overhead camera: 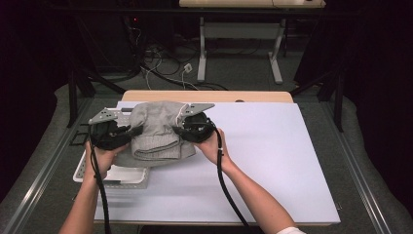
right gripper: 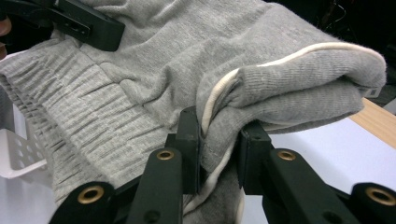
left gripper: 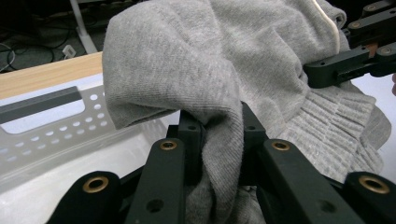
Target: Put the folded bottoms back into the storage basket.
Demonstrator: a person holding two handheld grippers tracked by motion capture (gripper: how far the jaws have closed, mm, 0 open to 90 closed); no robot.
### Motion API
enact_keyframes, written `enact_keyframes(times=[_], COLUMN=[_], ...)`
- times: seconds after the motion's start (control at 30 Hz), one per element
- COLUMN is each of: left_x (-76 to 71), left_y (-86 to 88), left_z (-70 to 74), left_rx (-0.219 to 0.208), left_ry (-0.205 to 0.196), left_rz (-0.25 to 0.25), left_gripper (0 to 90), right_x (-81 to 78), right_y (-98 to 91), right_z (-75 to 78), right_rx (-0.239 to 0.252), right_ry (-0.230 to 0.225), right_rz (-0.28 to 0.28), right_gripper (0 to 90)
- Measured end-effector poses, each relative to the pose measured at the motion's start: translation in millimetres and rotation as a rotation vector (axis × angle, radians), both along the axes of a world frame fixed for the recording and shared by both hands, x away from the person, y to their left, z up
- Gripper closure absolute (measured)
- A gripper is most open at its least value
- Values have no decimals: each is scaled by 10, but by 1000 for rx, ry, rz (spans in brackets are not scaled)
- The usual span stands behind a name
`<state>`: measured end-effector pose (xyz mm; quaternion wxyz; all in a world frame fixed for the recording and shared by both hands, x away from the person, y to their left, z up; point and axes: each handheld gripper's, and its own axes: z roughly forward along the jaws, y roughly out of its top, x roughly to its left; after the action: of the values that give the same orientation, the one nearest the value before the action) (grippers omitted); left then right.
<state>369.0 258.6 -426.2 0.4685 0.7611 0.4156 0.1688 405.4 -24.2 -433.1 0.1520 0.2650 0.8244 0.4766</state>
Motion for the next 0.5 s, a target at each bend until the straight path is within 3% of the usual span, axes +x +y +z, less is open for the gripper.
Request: enact_keyframes(times=[0.5], left_x=[-14], left_y=[174], left_z=[-2], left_rx=[7], left_ry=[0], left_rz=[40], left_gripper=[773], right_x=[24], right_y=[190], right_z=[17], right_rx=[-3], right_ry=[5], right_rz=[23], right_gripper=[736])
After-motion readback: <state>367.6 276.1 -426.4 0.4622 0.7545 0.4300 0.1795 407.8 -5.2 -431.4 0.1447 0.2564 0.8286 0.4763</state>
